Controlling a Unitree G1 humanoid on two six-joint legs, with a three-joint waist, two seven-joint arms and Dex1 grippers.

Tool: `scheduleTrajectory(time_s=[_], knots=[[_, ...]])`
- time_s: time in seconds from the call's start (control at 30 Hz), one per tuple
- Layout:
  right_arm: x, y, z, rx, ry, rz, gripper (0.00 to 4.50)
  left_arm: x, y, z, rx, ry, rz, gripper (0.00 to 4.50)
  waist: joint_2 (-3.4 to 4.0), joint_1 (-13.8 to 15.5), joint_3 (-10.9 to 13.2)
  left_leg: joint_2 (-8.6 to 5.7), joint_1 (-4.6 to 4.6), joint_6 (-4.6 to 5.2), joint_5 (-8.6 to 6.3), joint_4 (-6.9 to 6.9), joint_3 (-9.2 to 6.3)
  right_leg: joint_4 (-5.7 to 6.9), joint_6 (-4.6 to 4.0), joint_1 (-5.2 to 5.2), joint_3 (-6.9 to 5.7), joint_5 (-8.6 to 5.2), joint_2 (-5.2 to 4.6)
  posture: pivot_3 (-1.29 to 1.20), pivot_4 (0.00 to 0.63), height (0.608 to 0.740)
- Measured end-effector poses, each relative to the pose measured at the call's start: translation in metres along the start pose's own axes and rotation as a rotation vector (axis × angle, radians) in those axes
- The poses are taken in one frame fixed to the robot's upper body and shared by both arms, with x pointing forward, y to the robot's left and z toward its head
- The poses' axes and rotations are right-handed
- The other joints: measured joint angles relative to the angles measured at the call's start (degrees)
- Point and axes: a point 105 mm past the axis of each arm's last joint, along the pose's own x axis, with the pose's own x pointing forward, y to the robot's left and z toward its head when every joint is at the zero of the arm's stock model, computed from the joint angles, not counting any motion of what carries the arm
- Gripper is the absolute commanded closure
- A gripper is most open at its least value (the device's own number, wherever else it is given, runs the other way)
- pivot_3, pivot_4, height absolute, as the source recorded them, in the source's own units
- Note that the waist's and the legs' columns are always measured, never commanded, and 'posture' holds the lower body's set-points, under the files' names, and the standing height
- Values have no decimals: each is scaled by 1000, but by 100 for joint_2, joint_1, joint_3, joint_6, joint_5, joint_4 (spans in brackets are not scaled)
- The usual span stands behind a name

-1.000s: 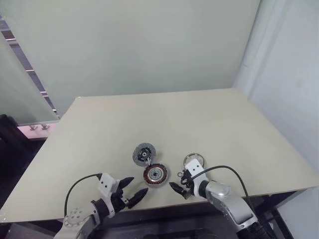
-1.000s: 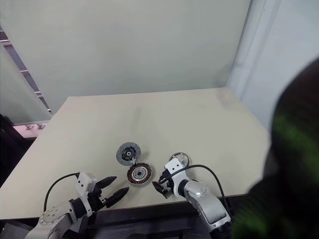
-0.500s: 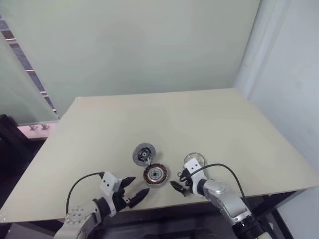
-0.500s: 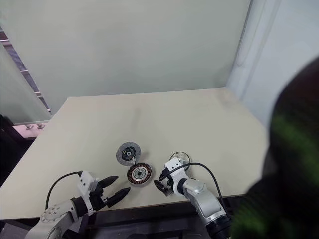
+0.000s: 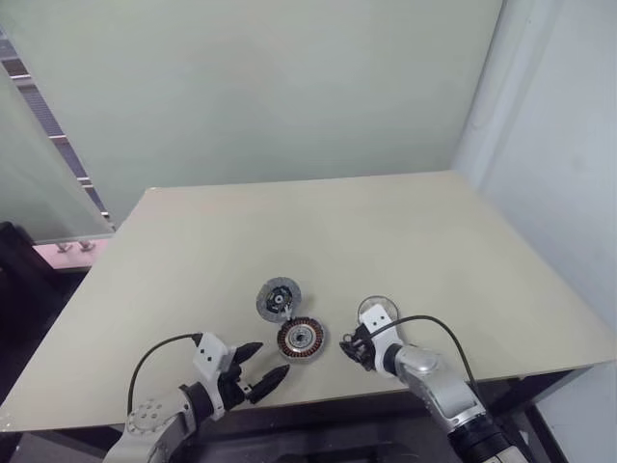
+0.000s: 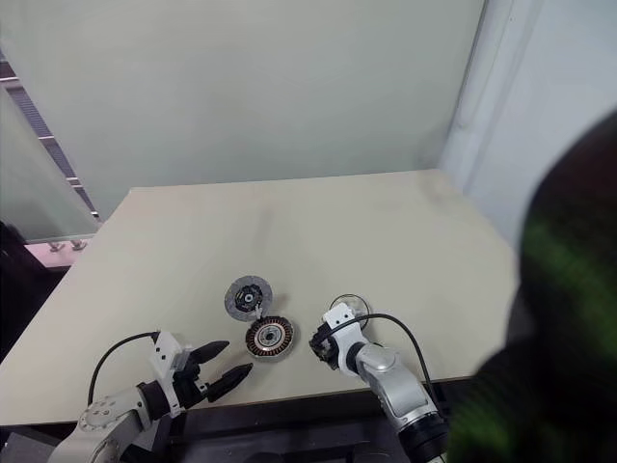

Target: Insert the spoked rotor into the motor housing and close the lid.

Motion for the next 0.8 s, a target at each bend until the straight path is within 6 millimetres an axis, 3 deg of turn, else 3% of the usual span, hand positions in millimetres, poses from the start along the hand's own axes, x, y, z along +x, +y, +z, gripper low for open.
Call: scheduleTrajectory(time_s=[0.07, 0.4, 0.67, 0.8], knots=[[0, 0, 0, -6, 2, -3, 3704, 0, 0, 0, 1, 0, 0, 0, 0, 0, 0, 0, 0, 0, 0, -3, 0, 0, 0, -1, 0, 0, 0, 0, 0, 740], [-1, 2, 2, -9, -3, 15, 3701, 2, 1, 3, 10, -5, -2, 0, 0, 0, 0, 0, 0, 0, 0, -1, 1, 0, 0, 0, 1, 0, 0, 0, 0, 740], [-4, 16, 39, -34, -89, 76, 3701, -4, 11, 5, 12, -10, 37, 0, 1, -1, 0, 2, 0, 0, 0, -2, 0, 2, 0, -4, -1, 0, 1, 0, 0, 740], [2, 34, 57, -68, -113, 142, 3701, -9, 19, 3, 9, -5, 67, 0, 1, 0, 1, 4, 0, 0, 0, -2, 0, 2, 0, -4, -2, 0, 2, 0, 0, 740]])
